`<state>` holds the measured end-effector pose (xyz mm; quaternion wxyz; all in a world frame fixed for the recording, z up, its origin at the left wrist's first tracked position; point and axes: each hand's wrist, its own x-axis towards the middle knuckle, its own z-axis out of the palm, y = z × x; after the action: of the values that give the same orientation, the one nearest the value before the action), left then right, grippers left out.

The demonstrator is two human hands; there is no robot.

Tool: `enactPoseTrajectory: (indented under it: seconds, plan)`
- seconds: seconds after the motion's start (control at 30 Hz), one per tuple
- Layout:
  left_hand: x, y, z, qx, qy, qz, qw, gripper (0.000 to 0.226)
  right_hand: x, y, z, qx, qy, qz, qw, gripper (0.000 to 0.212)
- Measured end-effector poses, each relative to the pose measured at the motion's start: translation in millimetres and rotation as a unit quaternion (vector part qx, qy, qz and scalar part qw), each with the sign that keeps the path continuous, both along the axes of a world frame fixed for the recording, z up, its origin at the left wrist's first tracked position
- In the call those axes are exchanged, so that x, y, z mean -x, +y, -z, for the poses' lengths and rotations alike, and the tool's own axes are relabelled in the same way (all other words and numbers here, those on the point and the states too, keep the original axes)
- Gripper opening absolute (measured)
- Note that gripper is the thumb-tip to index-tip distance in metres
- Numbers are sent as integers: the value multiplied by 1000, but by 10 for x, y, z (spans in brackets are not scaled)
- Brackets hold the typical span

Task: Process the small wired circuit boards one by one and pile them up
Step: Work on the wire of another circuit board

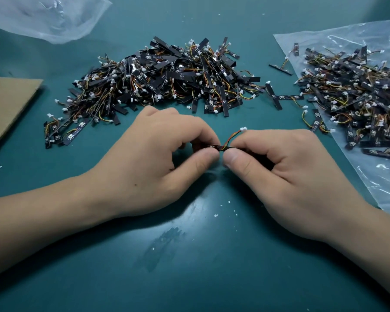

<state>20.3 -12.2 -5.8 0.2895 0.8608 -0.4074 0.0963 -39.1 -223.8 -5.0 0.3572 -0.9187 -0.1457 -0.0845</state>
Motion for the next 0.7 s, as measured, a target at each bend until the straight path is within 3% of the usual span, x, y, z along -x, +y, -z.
enactPoseTrajectory:
  seconds: [0.7]
  plan:
    - [21,-2,-10,-13,8,34,999,21,13,-2,2,16,20,-13,1000,25]
